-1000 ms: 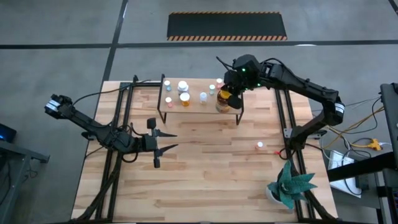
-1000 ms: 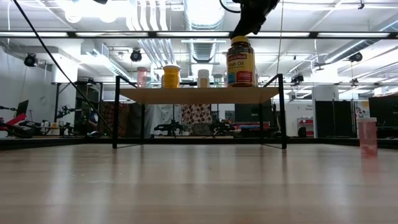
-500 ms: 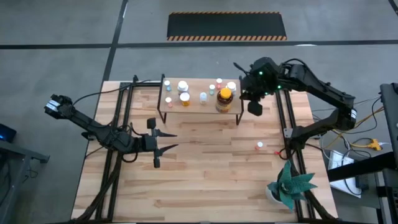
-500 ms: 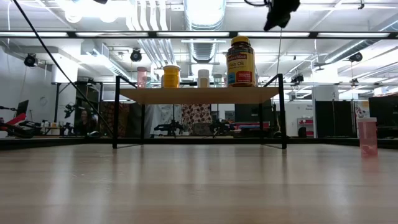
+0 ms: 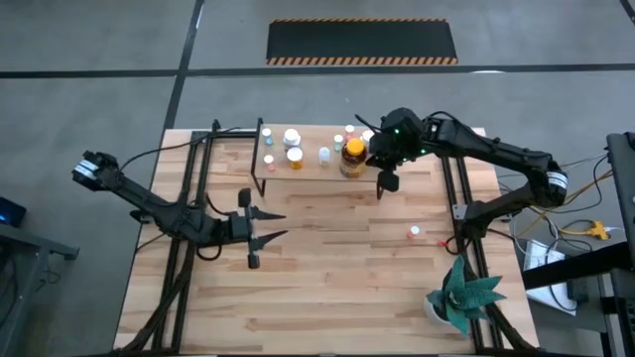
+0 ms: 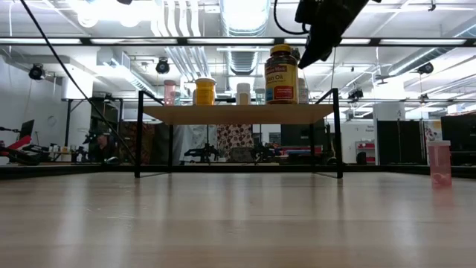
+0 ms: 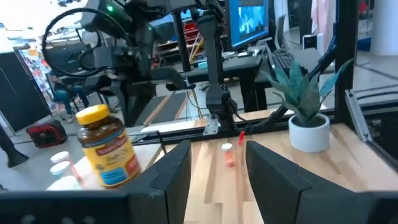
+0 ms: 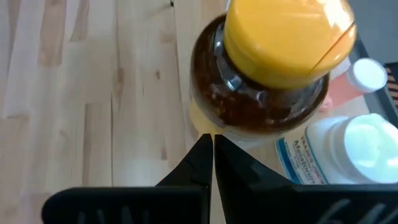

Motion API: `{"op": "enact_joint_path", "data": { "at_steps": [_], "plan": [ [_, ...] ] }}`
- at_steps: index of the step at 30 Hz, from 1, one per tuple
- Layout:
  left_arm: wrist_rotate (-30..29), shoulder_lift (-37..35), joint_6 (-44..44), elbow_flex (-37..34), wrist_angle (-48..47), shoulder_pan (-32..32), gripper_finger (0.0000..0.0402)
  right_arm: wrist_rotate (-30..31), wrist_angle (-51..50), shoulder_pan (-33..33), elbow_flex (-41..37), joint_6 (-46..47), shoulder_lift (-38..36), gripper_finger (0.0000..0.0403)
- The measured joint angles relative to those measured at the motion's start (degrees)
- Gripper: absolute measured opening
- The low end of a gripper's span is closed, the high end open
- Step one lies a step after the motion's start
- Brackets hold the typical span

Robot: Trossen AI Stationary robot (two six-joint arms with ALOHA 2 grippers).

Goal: Pick and place medicine bottles onto shelf by color
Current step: Put the red pill bottle on the shelf

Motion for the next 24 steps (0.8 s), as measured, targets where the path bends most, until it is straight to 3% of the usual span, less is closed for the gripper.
{"op": "enact_joint_path", "data": {
  "at_steps": [10, 17, 24],
  "plan": [
    [1.6, 13.4, -12.8, 0.0, 6.0, -0.2, 0.0136, -0.1, 1.9, 5.7, -2.5, 6.2, -4.0, 0.0009],
    [2.6, 23.5, -13.3, 0.3, 16.4, -0.2, 0.0136, -0.2, 15.8, 15.3, -15.4, 8.7, -10.7, 0.0009],
    [2.7, 26.5, -13.8, 1.9, 19.5, -0.2, 0.0136, -0.2, 24.7, 20.6, -26.0, 10.1, -16.0, 0.0009]
  ]
}}
